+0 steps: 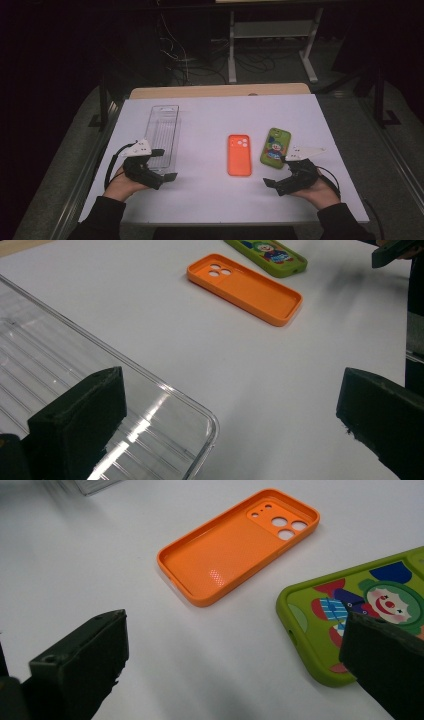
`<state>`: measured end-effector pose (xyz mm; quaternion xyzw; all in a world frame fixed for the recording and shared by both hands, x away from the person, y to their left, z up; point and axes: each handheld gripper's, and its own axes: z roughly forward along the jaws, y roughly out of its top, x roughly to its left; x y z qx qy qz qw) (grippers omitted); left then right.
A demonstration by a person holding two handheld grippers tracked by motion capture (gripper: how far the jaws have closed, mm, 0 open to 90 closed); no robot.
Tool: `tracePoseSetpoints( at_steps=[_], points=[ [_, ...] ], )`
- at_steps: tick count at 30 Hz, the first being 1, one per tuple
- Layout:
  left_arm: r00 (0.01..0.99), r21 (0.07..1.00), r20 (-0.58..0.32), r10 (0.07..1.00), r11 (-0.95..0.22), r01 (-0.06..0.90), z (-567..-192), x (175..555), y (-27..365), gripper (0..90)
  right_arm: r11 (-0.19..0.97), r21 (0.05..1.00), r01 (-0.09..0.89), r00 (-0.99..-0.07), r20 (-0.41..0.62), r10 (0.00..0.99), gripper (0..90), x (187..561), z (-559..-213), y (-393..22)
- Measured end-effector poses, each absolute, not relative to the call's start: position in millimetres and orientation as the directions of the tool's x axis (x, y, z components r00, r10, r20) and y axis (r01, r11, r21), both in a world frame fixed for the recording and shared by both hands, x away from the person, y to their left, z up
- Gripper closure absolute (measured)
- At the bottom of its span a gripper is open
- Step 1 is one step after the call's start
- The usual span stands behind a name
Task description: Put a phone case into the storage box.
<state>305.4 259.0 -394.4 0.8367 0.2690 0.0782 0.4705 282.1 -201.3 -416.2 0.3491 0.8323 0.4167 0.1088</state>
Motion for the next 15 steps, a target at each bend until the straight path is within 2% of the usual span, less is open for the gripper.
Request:
tracePoseSetpoints(
  at_steps=[15],
  points=[
    [0.843, 0.814, -0.139, 0.519, -0.424, 0.396, -394.8, 307.3, 261.9, 0.0, 0.397, 0.747, 0.534, -0.705, 0.134, 0.696, 0.0, 297.7, -412.1, -192.0]
  ],
)
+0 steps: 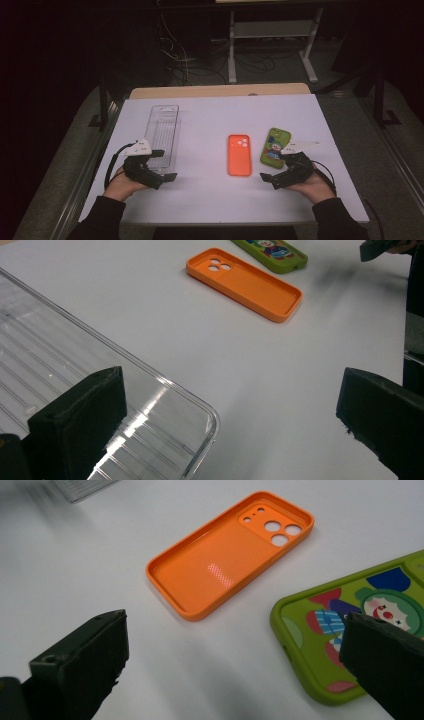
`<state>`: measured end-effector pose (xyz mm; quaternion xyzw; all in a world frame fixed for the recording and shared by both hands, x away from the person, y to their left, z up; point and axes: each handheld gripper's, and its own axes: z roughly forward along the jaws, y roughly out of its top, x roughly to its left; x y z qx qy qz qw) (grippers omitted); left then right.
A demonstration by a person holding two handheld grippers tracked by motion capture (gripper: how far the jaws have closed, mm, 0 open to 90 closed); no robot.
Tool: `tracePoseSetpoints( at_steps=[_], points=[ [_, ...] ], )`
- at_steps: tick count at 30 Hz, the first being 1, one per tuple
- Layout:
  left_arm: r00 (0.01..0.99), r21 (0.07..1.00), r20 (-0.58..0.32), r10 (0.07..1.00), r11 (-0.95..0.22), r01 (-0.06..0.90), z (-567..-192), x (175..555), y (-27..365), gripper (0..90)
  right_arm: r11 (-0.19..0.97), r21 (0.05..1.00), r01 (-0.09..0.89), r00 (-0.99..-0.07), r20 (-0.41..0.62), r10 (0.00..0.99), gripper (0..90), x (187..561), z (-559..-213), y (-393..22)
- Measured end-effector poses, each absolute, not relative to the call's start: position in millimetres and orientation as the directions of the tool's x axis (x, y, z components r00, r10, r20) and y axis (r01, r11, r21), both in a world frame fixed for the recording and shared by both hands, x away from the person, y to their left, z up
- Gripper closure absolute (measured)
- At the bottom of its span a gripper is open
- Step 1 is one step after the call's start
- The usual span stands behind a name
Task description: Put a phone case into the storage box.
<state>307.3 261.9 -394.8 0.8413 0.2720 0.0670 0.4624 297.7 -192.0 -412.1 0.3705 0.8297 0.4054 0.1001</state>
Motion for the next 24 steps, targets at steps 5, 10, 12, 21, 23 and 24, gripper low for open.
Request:
tracePoseSetpoints(
  at_steps=[5, 10, 12, 21, 23, 24],
  points=[
    [0.836, 0.820, -0.147, 0.529, -0.408, 0.403, -394.2, 308.0, 264.1, 0.0, 0.380, 0.748, 0.544, -0.696, 0.150, 0.702, 0.9, 306.8, -407.9, -188.1],
    [0.830, 0.821, -0.156, 0.536, -0.397, 0.411, -393.7, 307.8, 264.2, 0.0, 0.385, 0.744, 0.546, -0.698, 0.149, 0.700, 3.7, 314.9, -403.6, -183.8],
    [0.833, 0.822, -0.150, 0.532, -0.402, 0.404, -393.4, 307.7, 263.7, 0.0, 0.386, 0.741, 0.549, -0.696, 0.150, 0.702, 5.2, 318.7, -401.5, -181.9],
    [0.838, 0.818, -0.143, 0.526, -0.414, 0.400, -394.2, 306.1, 260.5, 0.0, 0.371, 0.743, 0.557, -0.663, 0.129, 0.738, 18.8, 341.7, -393.1, -172.3],
    [0.838, 0.816, -0.144, 0.526, -0.416, 0.401, -394.2, 305.9, 260.3, 0.0, 0.370, 0.735, 0.568, -0.653, 0.128, 0.747, 22.3, 346.2, -391.4, -169.5],
    [0.841, 0.816, -0.140, 0.523, -0.420, 0.397, -394.1, 306.1, 260.4, 0.0, 0.370, 0.735, 0.568, -0.653, 0.128, 0.747, 22.3, 346.2, -391.4, -169.5]
  ],
)
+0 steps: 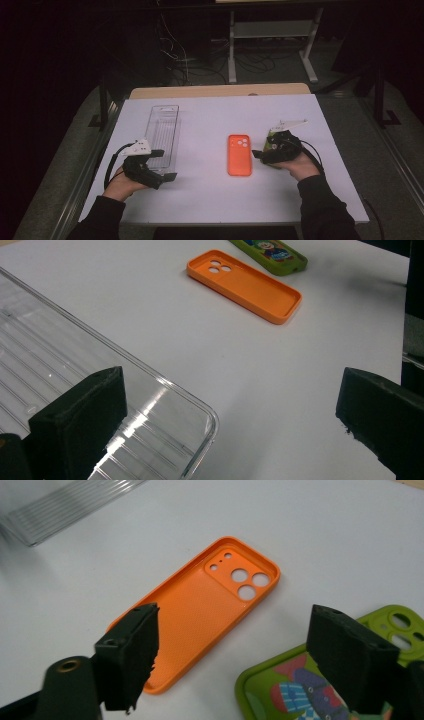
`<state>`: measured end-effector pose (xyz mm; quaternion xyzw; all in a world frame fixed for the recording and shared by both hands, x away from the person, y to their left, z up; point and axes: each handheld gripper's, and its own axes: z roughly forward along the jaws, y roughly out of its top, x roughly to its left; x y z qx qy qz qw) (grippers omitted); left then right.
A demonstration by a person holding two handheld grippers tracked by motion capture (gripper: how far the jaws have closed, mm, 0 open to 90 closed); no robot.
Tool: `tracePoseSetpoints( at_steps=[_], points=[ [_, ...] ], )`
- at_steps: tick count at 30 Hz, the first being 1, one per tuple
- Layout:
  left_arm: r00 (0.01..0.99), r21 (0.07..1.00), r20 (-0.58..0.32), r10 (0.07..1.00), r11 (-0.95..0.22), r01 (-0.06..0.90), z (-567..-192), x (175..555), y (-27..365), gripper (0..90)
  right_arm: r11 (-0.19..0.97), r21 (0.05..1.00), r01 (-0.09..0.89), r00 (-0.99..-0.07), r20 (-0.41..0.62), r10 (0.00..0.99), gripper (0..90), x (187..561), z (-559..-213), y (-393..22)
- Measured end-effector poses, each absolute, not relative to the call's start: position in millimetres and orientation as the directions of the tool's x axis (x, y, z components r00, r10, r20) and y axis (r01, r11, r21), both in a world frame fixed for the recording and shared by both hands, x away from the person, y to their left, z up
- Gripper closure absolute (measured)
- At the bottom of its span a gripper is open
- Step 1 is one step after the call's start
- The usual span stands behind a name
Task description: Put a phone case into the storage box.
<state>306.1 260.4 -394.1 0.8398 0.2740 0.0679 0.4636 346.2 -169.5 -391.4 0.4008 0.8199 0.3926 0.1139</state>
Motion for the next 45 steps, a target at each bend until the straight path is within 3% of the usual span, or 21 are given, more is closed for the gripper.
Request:
tracePoseSetpoints(
  at_steps=[8, 9, 11, 13, 14, 16, 18, 20, 26, 45],
  points=[
    [0.840, 0.823, -0.139, 0.524, -0.411, 0.393, -393.5, 305.4, 259.0, 0.0, 0.368, 0.711, 0.599, -0.630, 0.134, 0.765, 41.9, 365.0, -394.1, -167.1],
    [0.839, 0.824, -0.139, 0.526, -0.409, 0.393, -393.1, 305.4, 259.2, 0.0, 0.381, 0.707, 0.596, -0.621, 0.105, 0.777, 50.3, 371.0, -395.2, -166.3],
    [0.838, 0.825, -0.138, 0.527, -0.407, 0.392, -393.0, 305.4, 259.4, 0.0, 0.386, 0.707, 0.592, -0.622, 0.096, 0.777, 53.7, 373.2, -395.5, -166.4],
    [0.839, 0.825, -0.135, 0.527, -0.408, 0.390, -392.9, 305.8, 259.5, 0.0, 0.374, 0.706, 0.601, -0.606, 0.098, 0.789, 65.5, 383.2, -397.6, -164.9],
    [0.839, 0.825, -0.135, 0.527, -0.408, 0.390, -392.9, 305.8, 259.5, 0.0, 0.374, 0.706, 0.601, -0.606, 0.098, 0.789, 65.5, 383.2, -397.6, -164.9],
    [0.839, 0.825, -0.136, 0.527, -0.409, 0.391, -392.7, 305.4, 259.6, 0.0, 0.389, 0.688, 0.612, -0.608, 0.096, 0.788, 75.9, 391.8, -401.4, -161.7],
    [0.838, 0.825, -0.138, 0.527, -0.407, 0.391, -392.8, 305.5, 259.6, 0.0, 0.396, 0.680, 0.618, -0.609, 0.095, 0.787, 78.1, 394.7, -402.8, -159.9],
    [0.839, 0.826, -0.132, 0.527, -0.409, 0.387, -392.7, 306.0, 259.9, 0.0, 0.419, 0.653, 0.630, -0.612, 0.086, 0.786, 86.6, 403.5, -407.4, -154.1],
    [0.840, 0.827, -0.132, 0.526, -0.408, 0.386, -392.5, 305.9, 260.0, 0.0, 0.461, 0.619, 0.636, -0.622, 0.059, 0.781, 88.4, 416.7, -416.7, -144.9],
    [0.841, 0.832, -0.138, 0.523, -0.400, 0.385, -391.9, 306.3, 260.1, 0.0, 0.408, 0.585, 0.701, -0.573, 0.122, 0.811, 88.5, 434.4, -436.7, -131.5]
  ],
)
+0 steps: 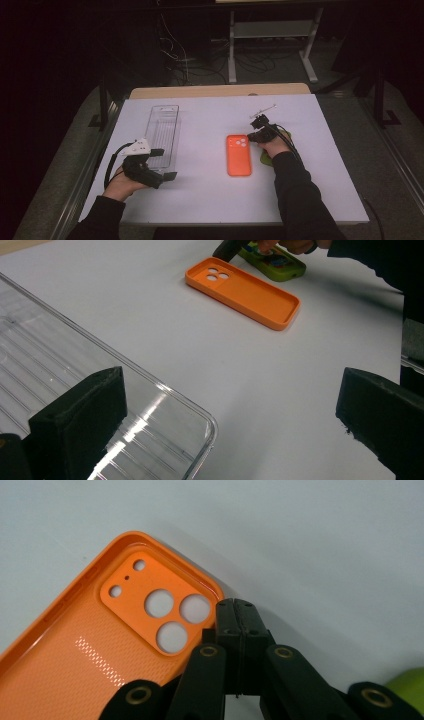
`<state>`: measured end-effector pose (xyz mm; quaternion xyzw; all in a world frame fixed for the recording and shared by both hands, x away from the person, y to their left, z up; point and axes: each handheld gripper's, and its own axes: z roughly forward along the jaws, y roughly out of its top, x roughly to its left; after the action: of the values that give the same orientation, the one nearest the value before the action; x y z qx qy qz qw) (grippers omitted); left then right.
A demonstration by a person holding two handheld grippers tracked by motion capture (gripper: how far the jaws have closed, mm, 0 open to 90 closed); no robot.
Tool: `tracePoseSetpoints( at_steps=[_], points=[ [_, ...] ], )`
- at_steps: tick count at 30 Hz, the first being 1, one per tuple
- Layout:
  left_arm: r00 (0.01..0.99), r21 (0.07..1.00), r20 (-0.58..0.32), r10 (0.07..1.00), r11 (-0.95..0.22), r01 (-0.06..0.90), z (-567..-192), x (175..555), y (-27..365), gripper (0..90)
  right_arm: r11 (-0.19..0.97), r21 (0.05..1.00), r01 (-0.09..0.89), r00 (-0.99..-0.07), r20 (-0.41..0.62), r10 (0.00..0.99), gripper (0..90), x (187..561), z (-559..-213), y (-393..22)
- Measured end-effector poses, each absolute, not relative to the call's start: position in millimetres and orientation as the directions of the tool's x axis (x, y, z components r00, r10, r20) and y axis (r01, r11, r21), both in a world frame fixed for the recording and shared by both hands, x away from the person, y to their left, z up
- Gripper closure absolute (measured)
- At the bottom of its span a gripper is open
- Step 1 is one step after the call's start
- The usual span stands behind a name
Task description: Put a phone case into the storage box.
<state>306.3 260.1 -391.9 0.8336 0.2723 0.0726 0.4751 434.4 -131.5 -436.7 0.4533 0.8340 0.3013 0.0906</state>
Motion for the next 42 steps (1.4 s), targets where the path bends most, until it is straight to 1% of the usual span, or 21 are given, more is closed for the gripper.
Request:
tracePoseSetpoints(
  at_steps=[6, 18, 25, 29, 33, 34, 37, 38, 39, 40, 41, 42],
  points=[
    [0.843, 0.831, -0.137, 0.519, -0.404, 0.384, -391.8, 306.3, 259.7, 0.0, 0.432, 0.593, 0.680, -0.604, 0.119, 0.788, 88.5, 434.5, -436.2, -119.9],
    [0.842, 0.832, -0.142, 0.521, -0.397, 0.386, -391.5, 305.8, 259.8, 0.0, 0.486, 0.603, 0.633, -0.682, 0.137, 0.718, 88.6, 431.8, -432.1, -78.6],
    [0.841, 0.832, -0.143, 0.522, -0.397, 0.388, -391.5, 305.5, 259.5, 0.0, 0.524, 0.606, 0.598, -0.724, 0.126, 0.679, 88.6, 429.5, -431.3, -64.5],
    [0.843, 0.834, -0.138, 0.520, -0.398, 0.382, -391.2, 305.8, 260.1, 0.0, 0.502, 0.618, 0.605, -0.713, 0.141, 0.686, 88.5, 429.2, -429.5, -69.0],
    [0.841, 0.834, -0.139, 0.523, -0.396, 0.385, -391.6, 306.2, 260.7, 0.0, 0.495, 0.636, 0.592, -0.715, 0.130, 0.687, 88.1, 424.0, -418.1, -81.7],
    [0.840, 0.833, -0.139, 0.524, -0.397, 0.386, -391.7, 306.3, 260.6, 0.0, 0.481, 0.646, 0.592, -0.710, 0.137, 0.691, 86.4, 418.7, -411.4, -89.8],
    [0.843, 0.829, -0.135, 0.521, -0.406, 0.383, -391.7, 306.4, 260.2, 0.0, 0.485, 0.648, 0.586, -0.715, 0.133, 0.686, 83.8, 413.8, -406.6, -97.5],
    [0.841, 0.829, -0.139, 0.523, -0.403, 0.388, -392.0, 306.0, 258.9, 0.0, 0.491, 0.650, 0.580, -0.716, 0.118, 0.688, 78.8, 406.6, -402.1, -107.5],
    [0.841, 0.829, -0.139, 0.523, -0.403, 0.388, -392.0, 306.0, 258.9, 0.0, 0.491, 0.650, 0.580, -0.716, 0.118, 0.688, 78.8, 406.6, -402.1, -107.5],
    [0.844, 0.828, -0.134, 0.519, -0.409, 0.383, -392.1, 306.4, 258.8, 0.0, 0.490, 0.651, 0.580, -0.716, 0.120, 0.688, 77.6, 404.1, -400.9, -111.5],
    [0.844, 0.824, -0.135, 0.519, -0.414, 0.386, -392.0, 306.1, 258.4, 0.0, 0.470, 0.660, 0.586, -0.709, 0.137, 0.692, 74.0, 396.0, -398.0, -123.4],
    [0.846, 0.819, -0.130, 0.517, -0.425, 0.386, -391.7, 306.2, 258.6, 0.0, 0.470, 0.660, 0.586, -0.709, 0.137, 0.692, 74.0, 396.0, -398.0, -123.4]
  ],
)
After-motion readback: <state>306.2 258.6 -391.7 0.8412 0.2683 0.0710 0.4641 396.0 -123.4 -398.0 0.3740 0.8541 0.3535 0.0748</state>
